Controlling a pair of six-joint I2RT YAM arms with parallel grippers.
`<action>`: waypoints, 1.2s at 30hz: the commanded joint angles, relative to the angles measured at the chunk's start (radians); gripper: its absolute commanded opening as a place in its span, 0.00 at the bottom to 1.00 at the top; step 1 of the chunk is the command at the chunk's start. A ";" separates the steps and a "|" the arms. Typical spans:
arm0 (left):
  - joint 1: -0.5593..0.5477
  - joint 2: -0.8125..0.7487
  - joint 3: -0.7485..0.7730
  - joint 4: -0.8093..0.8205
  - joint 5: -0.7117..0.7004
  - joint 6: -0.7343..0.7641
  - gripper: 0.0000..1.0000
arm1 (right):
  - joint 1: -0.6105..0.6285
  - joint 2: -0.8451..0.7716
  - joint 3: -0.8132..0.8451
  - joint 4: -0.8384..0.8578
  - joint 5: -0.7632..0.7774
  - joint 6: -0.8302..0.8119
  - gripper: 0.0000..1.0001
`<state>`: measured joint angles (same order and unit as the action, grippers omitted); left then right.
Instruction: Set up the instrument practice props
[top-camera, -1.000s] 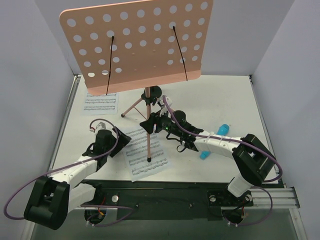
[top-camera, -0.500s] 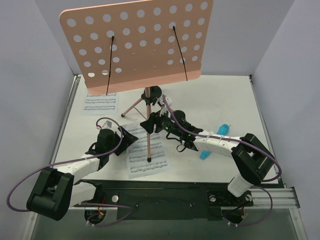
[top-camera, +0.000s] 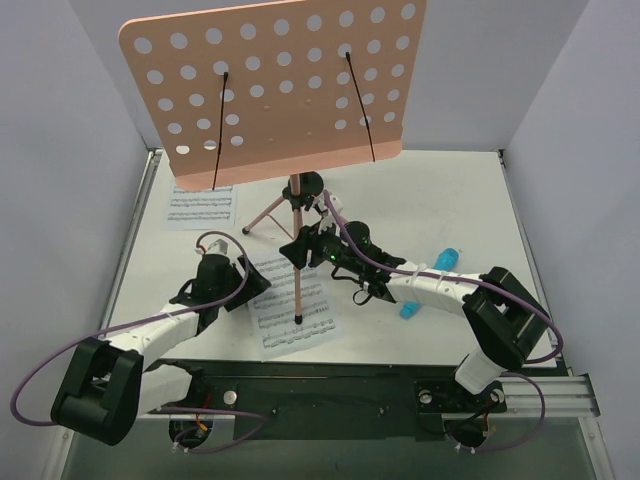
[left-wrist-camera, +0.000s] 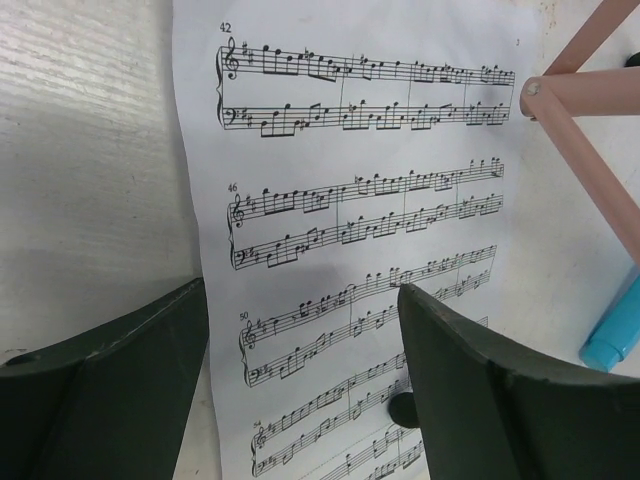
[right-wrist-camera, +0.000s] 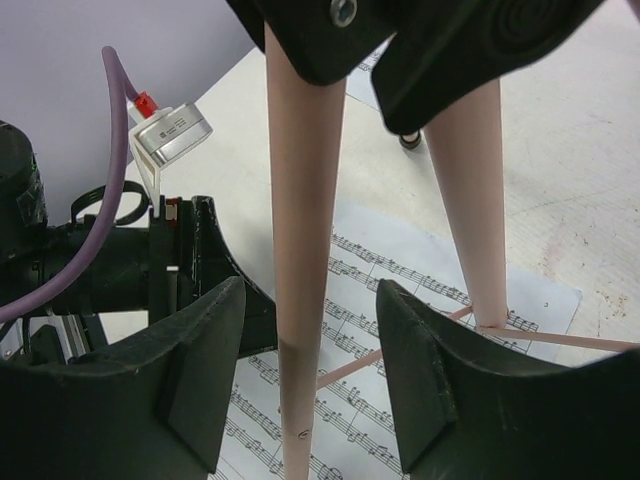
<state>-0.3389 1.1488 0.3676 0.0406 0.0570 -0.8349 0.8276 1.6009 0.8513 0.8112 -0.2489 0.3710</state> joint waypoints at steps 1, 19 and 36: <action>-0.005 0.037 -0.002 0.057 -0.005 0.056 0.82 | 0.010 -0.001 0.034 0.040 -0.013 0.002 0.50; -0.023 0.112 -0.082 0.372 0.227 0.016 0.56 | 0.010 -0.012 0.028 0.028 -0.007 -0.004 0.50; -0.022 0.089 0.036 0.200 0.080 0.250 0.60 | 0.010 -0.019 0.025 0.016 -0.009 -0.006 0.50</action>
<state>-0.3546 1.2499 0.3355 0.2634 0.1993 -0.6941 0.8330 1.6009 0.8513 0.7952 -0.2489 0.3691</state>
